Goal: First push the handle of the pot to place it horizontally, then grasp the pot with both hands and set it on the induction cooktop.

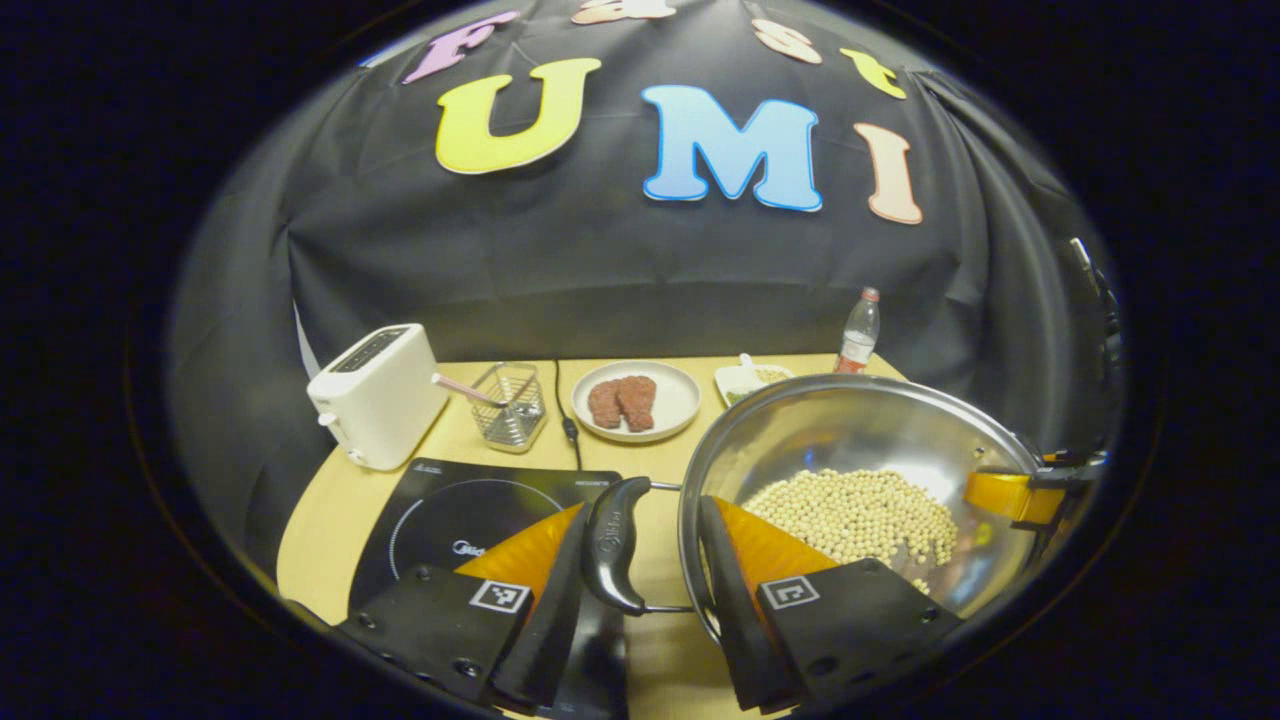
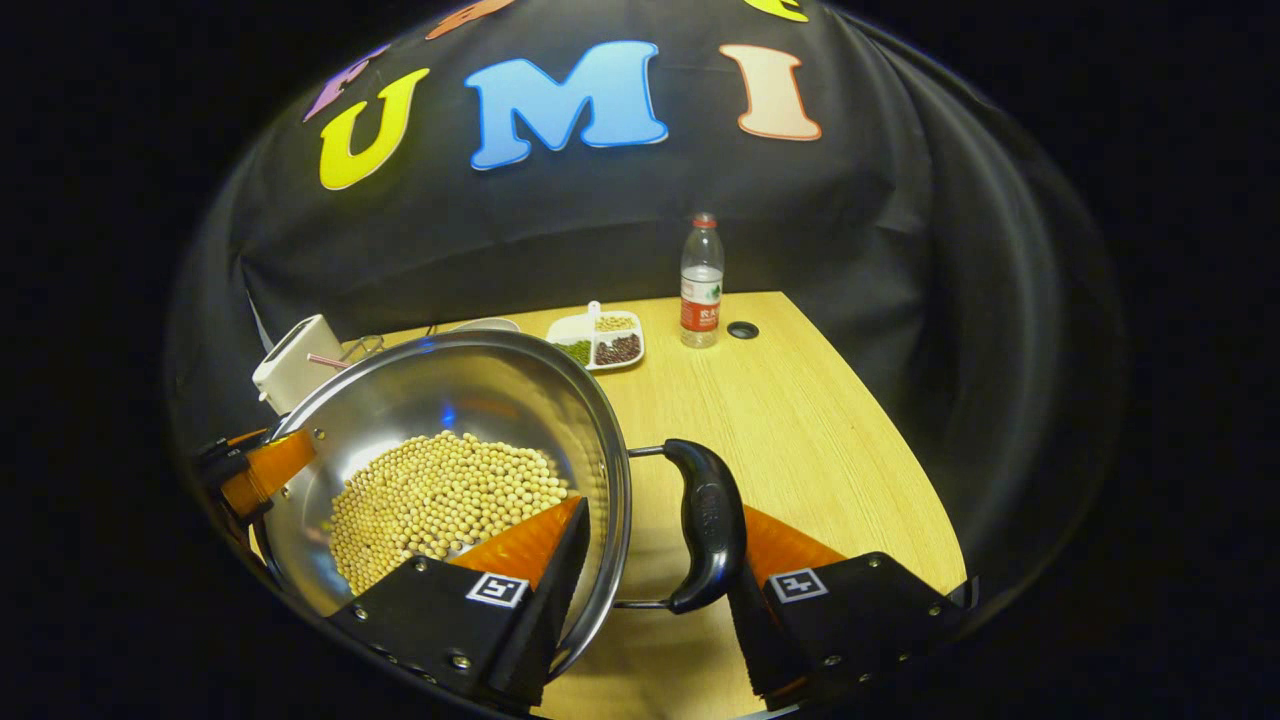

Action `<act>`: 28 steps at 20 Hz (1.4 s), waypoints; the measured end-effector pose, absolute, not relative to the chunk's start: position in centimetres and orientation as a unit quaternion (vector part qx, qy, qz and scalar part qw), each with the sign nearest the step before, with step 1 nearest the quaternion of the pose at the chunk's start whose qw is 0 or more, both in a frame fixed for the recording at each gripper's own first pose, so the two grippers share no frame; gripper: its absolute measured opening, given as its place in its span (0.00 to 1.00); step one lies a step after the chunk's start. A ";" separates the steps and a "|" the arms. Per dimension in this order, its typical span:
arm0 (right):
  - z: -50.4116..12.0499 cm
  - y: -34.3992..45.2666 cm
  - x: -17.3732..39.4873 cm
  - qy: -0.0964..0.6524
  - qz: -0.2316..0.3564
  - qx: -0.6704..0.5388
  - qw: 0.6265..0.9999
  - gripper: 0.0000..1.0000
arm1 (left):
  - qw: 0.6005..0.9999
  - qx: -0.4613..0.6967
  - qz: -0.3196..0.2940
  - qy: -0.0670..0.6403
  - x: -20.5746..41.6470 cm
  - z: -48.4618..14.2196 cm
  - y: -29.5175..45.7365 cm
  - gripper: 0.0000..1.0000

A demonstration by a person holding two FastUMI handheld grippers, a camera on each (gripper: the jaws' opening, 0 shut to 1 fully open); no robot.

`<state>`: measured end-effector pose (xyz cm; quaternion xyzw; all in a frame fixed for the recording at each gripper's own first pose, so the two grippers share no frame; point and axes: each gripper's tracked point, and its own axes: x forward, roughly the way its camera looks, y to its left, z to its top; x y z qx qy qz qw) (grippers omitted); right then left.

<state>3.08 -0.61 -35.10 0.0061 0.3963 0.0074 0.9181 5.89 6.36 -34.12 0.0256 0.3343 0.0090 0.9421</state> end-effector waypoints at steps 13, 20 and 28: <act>-34.2 12.2 2.8 0.396 0.060 -0.002 0.916 0.73 | 0.949 0.020 0.054 0.309 4.2 -30.8 20.5 0.69; -35.8 18.2 3.2 0.414 0.087 -0.002 0.906 0.73 | 0.948 0.023 0.079 0.308 3.8 -31.0 26.9 0.69; -37.2 22.3 3.5 0.433 0.095 -0.004 0.896 0.73 | 0.946 0.027 0.083 0.311 4.6 -32.7 32.0 0.66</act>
